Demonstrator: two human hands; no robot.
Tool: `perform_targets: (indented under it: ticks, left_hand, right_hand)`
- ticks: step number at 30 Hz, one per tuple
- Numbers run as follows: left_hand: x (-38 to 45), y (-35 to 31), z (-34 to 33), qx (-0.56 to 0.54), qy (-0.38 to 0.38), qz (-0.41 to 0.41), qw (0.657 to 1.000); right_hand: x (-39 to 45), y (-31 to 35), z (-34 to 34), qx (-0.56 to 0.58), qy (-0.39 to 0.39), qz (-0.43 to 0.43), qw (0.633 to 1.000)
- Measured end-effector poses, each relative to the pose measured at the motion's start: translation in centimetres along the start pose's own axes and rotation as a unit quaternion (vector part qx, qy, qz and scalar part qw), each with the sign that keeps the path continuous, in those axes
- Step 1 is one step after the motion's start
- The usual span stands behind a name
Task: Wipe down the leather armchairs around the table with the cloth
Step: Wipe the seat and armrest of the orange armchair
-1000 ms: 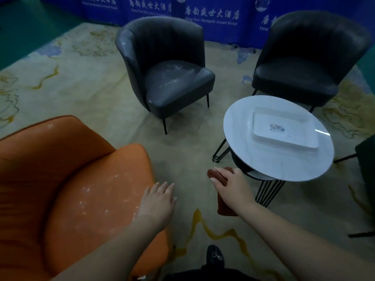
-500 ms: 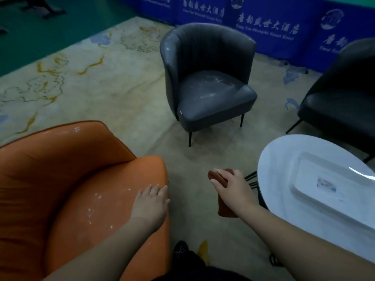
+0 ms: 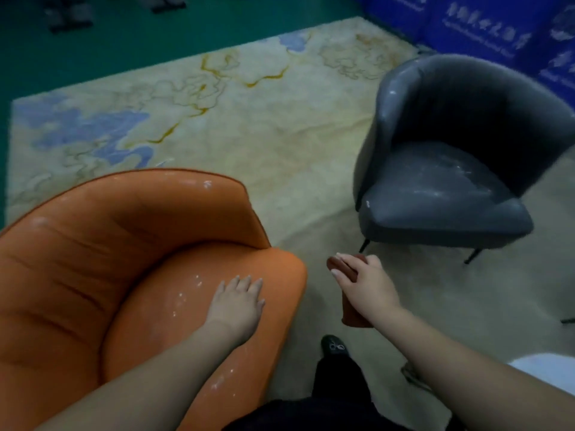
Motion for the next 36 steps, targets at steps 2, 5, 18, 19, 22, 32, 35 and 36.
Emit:
perform_targets:
  ticks: [2, 5, 18, 19, 22, 32, 35, 36]
  left_hand:
    - [0.7, 0.9, 0.2, -0.032, -0.001, 0.059, 0.998]
    - [0.7, 1.8, -0.1, -0.077, 0.015, 0.15, 0.986]
    - [-10.2, 4.0, -7.4, -0.234, 0.044, 0.446, 0.863]
    - [-10.9, 4.4, -8.2, -0.243, 0.046, 0.461, 0.852]
    - [-12.7, 5.6, -10.5, -0.271, 0.058, 0.494, 0.824]
    - [-15.4, 9.2, -18.4, -0.3, 0.103, 0.541, 0.779]
    - [-14.9, 9.2, -20.6, -0.331, 0.113, 0.558, 0.753]
    - [-14.6, 9.0, -21.5, -0.341, 0.117, 0.566, 0.741]
  right_hand:
    - [3.6, 0.7, -0.3, -0.004, 0.039, 0.054, 0.998]
    - [8.1, 2.1, -1.0, -0.019, 0.092, 0.132, 0.987]
    - [10.9, 10.4, -11.1, -0.079, 0.319, 0.363, 0.872]
    - [10.6, 11.0, -12.0, -0.083, 0.331, 0.372, 0.863]
    - [9.7, 12.9, -14.5, -0.093, 0.356, 0.402, 0.838]
    - [6.8, 17.3, -21.4, -0.121, 0.426, 0.446, 0.778]
    - [6.1, 18.4, -24.1, -0.126, 0.444, 0.467, 0.754]
    - [5.9, 18.7, -25.1, -0.123, 0.452, 0.476, 0.744]
Point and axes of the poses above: each hand's wrist, its own x-axis towards the middle knuckle, its own z-axis out of the back of the hand, y = z × x, the point moved 2 cm from there along x, towards the middle knuckle, and after that the axes turned 13 degrees about z, right-handed, at the moved point
